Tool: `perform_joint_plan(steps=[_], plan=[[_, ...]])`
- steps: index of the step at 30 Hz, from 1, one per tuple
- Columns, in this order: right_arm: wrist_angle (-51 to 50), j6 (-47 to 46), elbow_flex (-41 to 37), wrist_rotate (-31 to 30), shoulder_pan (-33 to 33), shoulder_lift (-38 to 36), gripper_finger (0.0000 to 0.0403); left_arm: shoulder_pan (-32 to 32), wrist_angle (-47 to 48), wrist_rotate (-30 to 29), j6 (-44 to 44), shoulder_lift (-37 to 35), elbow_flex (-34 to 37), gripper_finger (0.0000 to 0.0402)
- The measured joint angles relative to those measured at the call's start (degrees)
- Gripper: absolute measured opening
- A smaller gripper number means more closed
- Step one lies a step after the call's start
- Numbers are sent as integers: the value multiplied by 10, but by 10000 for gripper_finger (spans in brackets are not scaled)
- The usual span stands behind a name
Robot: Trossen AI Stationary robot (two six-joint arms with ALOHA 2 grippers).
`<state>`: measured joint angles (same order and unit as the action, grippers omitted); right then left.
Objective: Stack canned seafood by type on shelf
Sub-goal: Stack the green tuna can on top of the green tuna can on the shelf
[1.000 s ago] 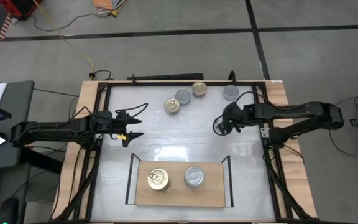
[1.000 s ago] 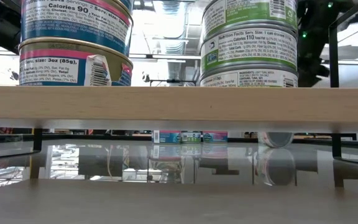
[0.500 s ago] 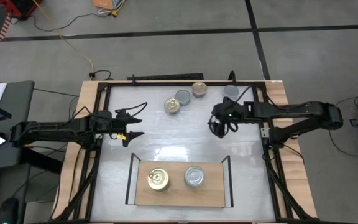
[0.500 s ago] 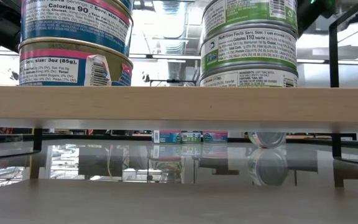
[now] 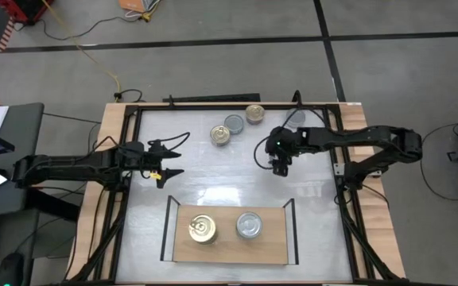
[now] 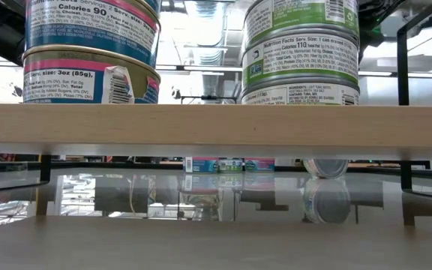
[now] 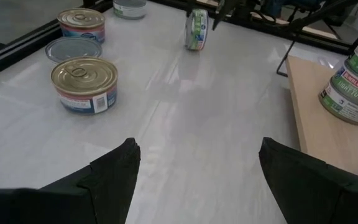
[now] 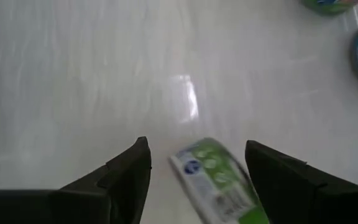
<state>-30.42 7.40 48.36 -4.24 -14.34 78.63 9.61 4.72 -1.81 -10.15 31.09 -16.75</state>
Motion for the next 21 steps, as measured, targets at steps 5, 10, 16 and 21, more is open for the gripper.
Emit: perform_joint_plan(steps=[5,10,16,21], plan=[[-14,8,0,3,2,-13,286,0,2,-12,5,0,0,318],[-91,36,34,8,5,-15,286,0,-2,-24,5,0,0,318],[-144,46,64,8,-2,-6,286,0,-5,-24,7,0,0,318],[-158,93,69,10,-4,-5,286,0,-2,-24,7,0,0,318]])
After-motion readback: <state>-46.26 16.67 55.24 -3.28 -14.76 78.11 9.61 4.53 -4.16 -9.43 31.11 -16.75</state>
